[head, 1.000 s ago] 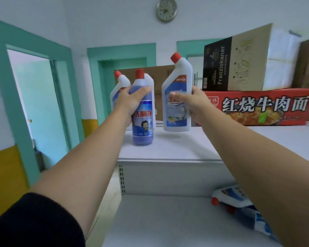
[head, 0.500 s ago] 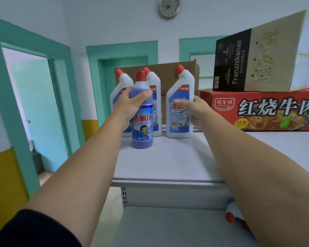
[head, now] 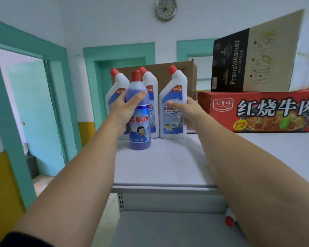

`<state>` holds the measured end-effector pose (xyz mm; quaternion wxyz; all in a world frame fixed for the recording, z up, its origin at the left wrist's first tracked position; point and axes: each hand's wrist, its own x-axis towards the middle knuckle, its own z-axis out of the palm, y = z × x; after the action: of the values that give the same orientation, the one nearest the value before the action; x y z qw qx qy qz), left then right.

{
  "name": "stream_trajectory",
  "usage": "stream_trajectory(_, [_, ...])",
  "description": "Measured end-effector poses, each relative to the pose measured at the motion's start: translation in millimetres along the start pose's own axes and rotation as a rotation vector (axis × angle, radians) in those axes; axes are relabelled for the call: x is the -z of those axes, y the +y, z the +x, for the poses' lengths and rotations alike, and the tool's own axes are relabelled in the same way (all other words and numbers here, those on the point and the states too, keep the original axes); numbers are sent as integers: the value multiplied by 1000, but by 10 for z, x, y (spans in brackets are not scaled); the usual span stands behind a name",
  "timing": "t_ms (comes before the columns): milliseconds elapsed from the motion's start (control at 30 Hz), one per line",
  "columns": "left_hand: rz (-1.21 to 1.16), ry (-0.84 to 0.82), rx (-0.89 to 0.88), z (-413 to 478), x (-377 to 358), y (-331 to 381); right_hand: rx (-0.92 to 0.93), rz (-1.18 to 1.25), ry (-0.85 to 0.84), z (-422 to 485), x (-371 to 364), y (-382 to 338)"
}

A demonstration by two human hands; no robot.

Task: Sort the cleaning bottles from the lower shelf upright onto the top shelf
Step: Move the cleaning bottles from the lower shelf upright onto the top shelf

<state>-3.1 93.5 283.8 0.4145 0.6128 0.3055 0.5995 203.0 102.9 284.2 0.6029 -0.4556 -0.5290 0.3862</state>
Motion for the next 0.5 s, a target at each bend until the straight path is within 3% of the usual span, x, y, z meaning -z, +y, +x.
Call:
stream_trajectory(333, [3, -6, 27, -17, -12, 23, -5, -134, -39, -78, 3, 14])
stream_trajectory(433, [10, -7, 34, -47, -29, 43, -89, -312, -82, -140, 90, 32])
stream_trajectory(500, [11, -2, 33, -78, -43, 57, -155, -554, -111, -204, 181, 17])
